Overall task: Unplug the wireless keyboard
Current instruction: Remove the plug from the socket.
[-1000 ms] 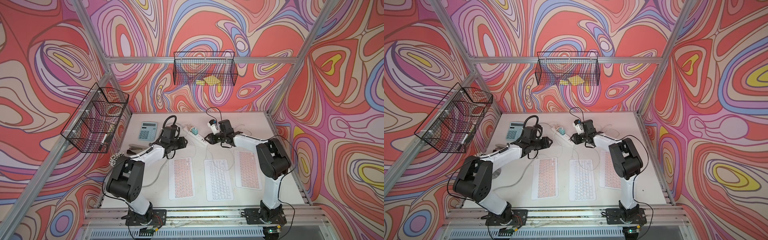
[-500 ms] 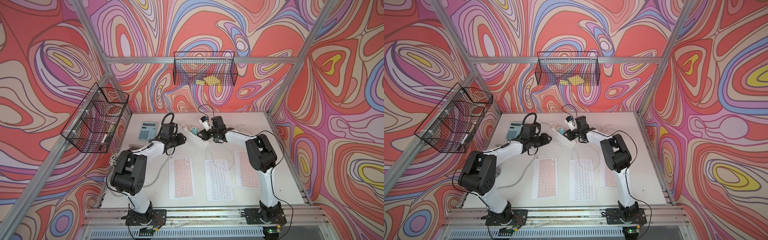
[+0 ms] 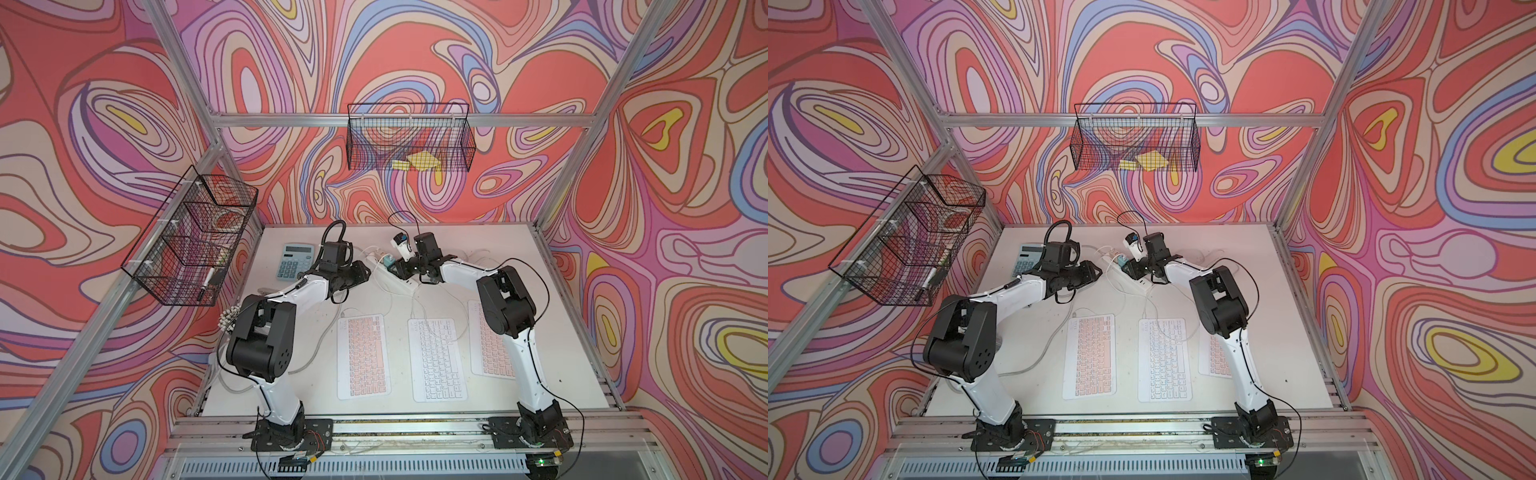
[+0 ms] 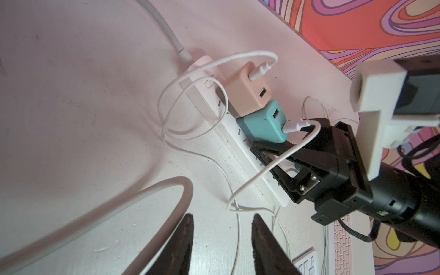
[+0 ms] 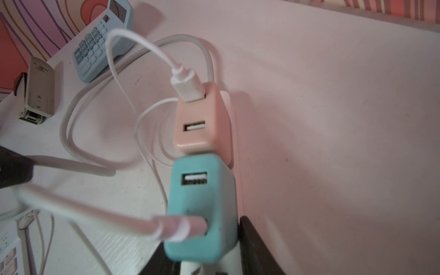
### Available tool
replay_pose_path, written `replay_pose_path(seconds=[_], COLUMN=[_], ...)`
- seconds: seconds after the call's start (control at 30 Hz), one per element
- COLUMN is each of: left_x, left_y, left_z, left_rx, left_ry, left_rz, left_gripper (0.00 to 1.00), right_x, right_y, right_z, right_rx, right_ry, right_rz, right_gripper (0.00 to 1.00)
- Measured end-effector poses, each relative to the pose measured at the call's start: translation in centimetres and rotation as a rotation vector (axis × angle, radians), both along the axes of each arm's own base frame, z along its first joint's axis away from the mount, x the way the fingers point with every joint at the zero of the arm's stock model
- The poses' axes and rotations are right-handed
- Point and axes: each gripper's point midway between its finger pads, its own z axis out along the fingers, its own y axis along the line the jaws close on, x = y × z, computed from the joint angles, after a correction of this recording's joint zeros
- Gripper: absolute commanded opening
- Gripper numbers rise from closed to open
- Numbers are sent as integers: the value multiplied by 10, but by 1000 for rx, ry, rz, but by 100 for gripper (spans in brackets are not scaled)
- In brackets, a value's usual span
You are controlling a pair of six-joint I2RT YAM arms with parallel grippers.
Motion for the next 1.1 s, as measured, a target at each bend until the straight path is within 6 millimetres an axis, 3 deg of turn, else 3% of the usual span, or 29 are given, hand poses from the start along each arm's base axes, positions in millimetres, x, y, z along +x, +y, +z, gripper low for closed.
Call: replay_pose_path(seconds=[0.2,0.37,0.6,1.1], left_x=[0,1,4,20], left_y=[-1,-2,-4,-21], left_z=[-9,-14,-18,-40], left_rx=[-6,-10,-22,-37], left_ry=[25,41,55,109], left_rz=[1,3,7,52], left_gripper=[42,41,40,39], right_x=[4,5,6,4], right_y=[1,4,5,7], right_z=[1,4,5,4], right_rx=[-5,-6,-13,-68], right_ry=[-20,-46,-66,-129], right_rz=[-12,-11,-3,8], right_gripper=[35,47,35,29])
